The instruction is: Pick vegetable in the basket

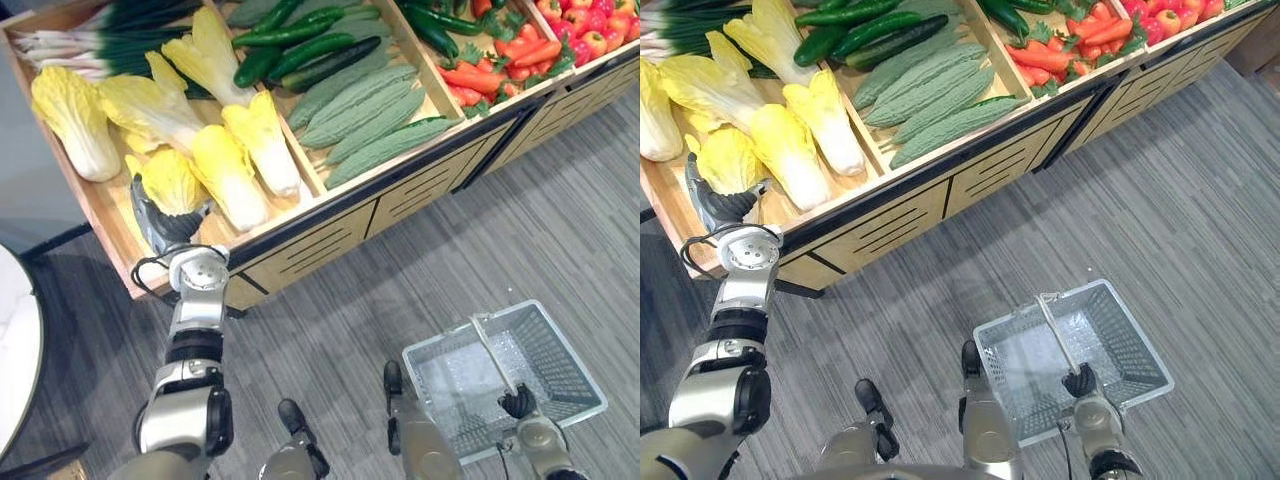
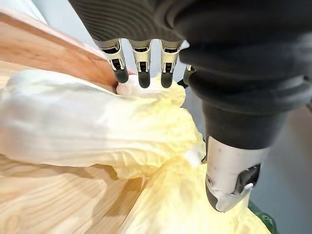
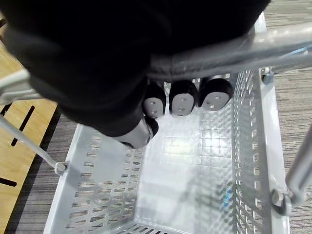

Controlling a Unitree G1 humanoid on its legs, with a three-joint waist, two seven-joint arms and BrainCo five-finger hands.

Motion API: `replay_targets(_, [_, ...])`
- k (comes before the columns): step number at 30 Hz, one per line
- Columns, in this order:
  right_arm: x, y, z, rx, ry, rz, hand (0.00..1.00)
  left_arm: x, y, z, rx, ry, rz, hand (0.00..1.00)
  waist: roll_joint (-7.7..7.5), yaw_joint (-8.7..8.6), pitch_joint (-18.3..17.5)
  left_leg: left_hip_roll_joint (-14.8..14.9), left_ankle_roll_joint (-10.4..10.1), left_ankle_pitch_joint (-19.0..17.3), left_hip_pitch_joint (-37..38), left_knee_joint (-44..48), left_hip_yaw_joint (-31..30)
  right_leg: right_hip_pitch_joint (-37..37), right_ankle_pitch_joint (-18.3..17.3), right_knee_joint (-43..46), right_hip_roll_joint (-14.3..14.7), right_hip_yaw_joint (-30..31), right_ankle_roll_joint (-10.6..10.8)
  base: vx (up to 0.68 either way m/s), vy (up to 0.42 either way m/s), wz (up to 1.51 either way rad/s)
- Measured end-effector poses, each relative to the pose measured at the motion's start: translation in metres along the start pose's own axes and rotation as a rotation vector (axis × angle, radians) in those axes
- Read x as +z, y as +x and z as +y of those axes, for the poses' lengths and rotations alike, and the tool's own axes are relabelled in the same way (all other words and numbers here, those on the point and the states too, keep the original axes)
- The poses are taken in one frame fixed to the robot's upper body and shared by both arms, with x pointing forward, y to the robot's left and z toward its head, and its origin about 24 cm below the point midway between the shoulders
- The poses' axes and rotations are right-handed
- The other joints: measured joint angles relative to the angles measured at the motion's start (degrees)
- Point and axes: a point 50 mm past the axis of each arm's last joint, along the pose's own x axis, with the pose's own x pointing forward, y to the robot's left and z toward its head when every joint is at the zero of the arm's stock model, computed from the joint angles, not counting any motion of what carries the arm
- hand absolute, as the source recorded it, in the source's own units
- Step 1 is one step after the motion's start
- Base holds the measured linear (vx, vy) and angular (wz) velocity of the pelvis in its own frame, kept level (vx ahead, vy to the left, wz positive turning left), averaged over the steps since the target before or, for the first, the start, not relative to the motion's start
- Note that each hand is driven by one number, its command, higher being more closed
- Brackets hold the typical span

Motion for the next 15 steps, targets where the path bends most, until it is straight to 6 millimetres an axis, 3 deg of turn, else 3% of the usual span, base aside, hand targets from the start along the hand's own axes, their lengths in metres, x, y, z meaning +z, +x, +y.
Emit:
replay_targets(10, [0.011, 0.002, 0.001, -0.017, -0.016, -0.038, 1.00, 0.006, 0.006, 0.000, 0.082, -0.016, 0.044, 0.00, -0.73, 0.04, 2.0, 0.0, 0.0, 0.0, -0.8, 0.0, 0.0, -0.6, 0.6, -0.4, 0.0, 0.6, -0.1, 0.00, 0.000, 0.00])
replay_targets(15, [0.013, 0.003, 0.001, -0.020, -0.016, -0.044, 1.00, -0.003, 0.007, 0.004, 0.123, -0.040, 0.114, 0.00, -0.74, -0.01, 2.1, 0.0, 0.0, 0.0, -0.8, 0.0, 0.1, -0.6, 1.0, -0.8, 0.1, 1.7, 0.0, 0.00, 0.000, 0.00])
